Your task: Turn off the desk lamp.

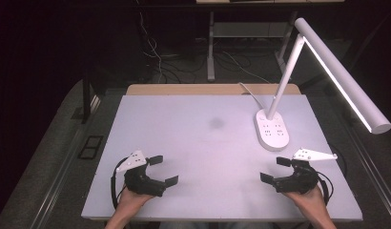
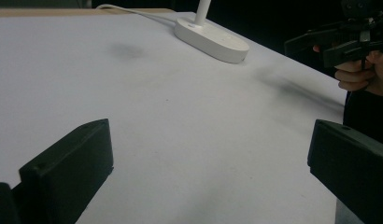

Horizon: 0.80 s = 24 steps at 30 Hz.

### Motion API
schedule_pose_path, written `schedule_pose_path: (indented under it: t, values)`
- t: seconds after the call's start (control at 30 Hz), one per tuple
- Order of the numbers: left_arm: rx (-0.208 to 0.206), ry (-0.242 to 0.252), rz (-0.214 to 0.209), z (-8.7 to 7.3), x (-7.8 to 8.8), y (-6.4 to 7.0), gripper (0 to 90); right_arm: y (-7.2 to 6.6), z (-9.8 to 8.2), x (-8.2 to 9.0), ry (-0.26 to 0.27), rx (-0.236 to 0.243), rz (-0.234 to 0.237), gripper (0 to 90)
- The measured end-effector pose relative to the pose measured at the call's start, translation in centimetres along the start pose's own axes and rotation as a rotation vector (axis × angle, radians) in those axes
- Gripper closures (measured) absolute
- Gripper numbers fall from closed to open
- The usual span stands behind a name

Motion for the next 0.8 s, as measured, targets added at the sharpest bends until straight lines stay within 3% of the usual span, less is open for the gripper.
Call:
schedule_pose_path:
  t: [0.3,0.8]
  values:
    - [-0.004,-0.008,0.006,-0.08,-0.05,-0.06,0.0,0.17,-0.17,-0.07,-0.022,-0.004,-0.013,0.8]
    - [0.001,-0.008,0.001,-0.13,0.02,-0.06,0.0,-0.07,-0.09,0.09,-0.036,-0.010,0.003,0.8]
Point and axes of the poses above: each handheld gripper's, and its own axes: x roughly backward along the jaws, z roughly out of its top, y roughly to its right, the point moved 7 cm from there along -x, roughly forward along the jaws, and after that the axes turned 9 degrees about x, right-handed, at the moved point
